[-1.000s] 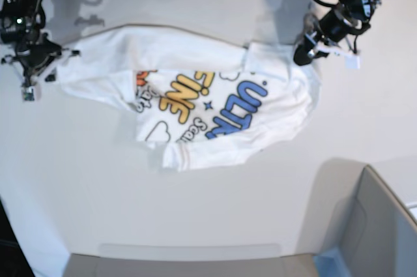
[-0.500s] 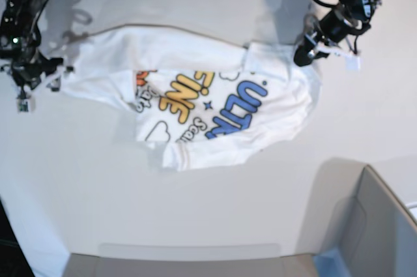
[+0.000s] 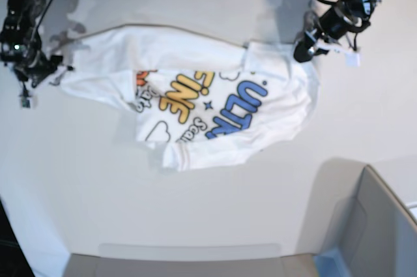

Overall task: Layout the t-shirt on the table in an organized manner, then fold the t-shirt properly
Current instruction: 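Drag the shirt edge away from the left gripper with the right gripper, then lift the shirt with both grippers and shake it out flat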

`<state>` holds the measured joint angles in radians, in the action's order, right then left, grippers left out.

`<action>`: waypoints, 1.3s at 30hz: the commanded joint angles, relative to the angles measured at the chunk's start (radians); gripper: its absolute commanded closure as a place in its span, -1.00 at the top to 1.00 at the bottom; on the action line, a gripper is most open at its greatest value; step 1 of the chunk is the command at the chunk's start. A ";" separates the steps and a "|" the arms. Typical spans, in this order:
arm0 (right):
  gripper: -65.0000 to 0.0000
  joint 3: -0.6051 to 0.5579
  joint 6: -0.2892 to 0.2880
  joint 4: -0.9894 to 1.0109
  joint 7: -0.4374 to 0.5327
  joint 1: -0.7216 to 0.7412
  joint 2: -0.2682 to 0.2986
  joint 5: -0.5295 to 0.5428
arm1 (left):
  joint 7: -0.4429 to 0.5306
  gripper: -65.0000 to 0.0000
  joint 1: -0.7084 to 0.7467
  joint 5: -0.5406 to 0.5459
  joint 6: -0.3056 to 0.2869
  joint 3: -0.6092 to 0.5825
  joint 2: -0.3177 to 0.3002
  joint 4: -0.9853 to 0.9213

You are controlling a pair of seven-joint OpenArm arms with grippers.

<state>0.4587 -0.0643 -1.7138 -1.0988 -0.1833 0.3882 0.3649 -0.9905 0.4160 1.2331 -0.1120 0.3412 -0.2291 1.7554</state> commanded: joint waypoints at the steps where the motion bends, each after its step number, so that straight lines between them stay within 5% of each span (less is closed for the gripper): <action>1: -0.26 -0.008 -0.006 -0.013 0.013 -0.002 0.015 0.007 | 0.006 -1.00 0.001 0.018 -0.010 0.003 -0.006 0.016; 7: -0.33 -0.036 -0.006 -0.013 0.013 -0.003 0.008 0.006 | 0.006 -1.00 0.001 0.018 -0.010 0.003 -0.006 0.016; 15: -1.00 -0.033 -0.004 0.022 0.013 0.000 -0.001 0.003 | 0.006 -1.00 0.002 0.020 -0.010 0.003 -0.006 0.016; 22: -1.00 -0.028 -0.004 -0.096 0.016 -0.040 0.002 0.007 | 0.006 -1.00 0.002 0.023 -0.010 0.003 -0.006 0.016; 28: -1.00 0.045 -0.004 -0.341 0.113 -0.109 -0.022 0.009 | 0.006 -1.00 0.002 0.024 -0.010 0.003 -0.006 0.016; 35: -1.00 0.111 -0.002 -0.349 0.125 -0.106 -0.019 0.012 | 0.006 -1.00 0.002 0.026 -0.010 0.009 -0.006 0.022; 39: -1.00 0.199 -0.004 -0.349 0.181 -0.071 0.001 0.127 | 0.022 -1.00 -0.006 0.026 -0.010 0.017 -0.008 0.137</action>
<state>0.6479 -0.0708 -2.0441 -0.9588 -0.2684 0.3637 0.5007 -0.9859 0.4179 1.2316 -0.1028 0.3504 -0.2272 1.8679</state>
